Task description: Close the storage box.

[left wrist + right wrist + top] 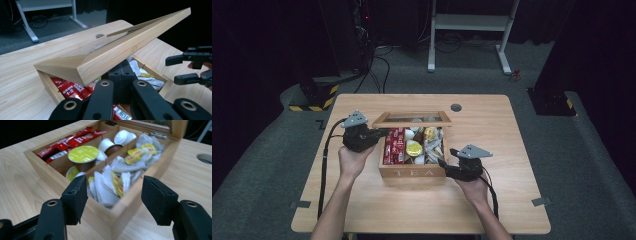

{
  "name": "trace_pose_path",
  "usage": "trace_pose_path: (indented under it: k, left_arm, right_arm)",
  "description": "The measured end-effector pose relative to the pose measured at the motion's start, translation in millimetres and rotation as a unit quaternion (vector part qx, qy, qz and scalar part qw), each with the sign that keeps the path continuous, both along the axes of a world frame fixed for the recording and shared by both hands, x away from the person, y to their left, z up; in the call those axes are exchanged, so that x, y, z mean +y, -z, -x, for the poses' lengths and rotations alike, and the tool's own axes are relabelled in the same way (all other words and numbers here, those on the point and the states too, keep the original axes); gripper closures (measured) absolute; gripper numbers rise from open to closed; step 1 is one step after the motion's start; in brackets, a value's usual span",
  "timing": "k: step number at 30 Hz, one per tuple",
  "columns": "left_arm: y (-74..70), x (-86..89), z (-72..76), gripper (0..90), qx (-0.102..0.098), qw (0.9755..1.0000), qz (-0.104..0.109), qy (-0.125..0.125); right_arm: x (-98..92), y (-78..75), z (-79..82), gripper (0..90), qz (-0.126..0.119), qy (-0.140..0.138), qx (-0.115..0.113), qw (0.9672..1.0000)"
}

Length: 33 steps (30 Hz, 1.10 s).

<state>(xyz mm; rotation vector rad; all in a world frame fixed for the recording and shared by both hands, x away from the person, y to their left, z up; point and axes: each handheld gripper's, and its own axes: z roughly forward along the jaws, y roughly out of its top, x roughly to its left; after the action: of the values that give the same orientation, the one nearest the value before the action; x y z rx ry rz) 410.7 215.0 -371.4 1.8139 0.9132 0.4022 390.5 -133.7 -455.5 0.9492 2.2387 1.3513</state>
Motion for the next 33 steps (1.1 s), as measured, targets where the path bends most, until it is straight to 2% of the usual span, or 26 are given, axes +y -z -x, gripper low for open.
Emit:
trace_pose_path:
  k: [11, 18, 30, 33]
  left_arm:
    - [-4.2, 0.9, -4.2, 90.0, 0.001, 1.0000, 0.004, 0.000]
    - [-7.5, 1.0, -7.7, 90.0, 0.003, 1.0000, 0.005, -0.001]
    - [-11.5, 1.0, -11.8, 90.0, 0.003, 1.0000, 0.002, -0.002]
    - [-12.9, 0.7, -13.2, 90.0, 0.005, 1.0000, 0.003, -0.002]
  right_arm:
    - [33.4, -0.3, -14.9, 33.4, 0.006, -0.025, 0.013, 0.9996]
    - [46.7, 2.8, -20.0, 32.1, 0.007, -0.029, 0.018, 0.9994]
    - [74.4, 4.5, -28.1, 30.0, 0.031, -0.035, 0.018, 0.9987]
    - [80.2, 4.1, -29.8, 29.6, 0.030, -0.034, 0.014, 0.9988]
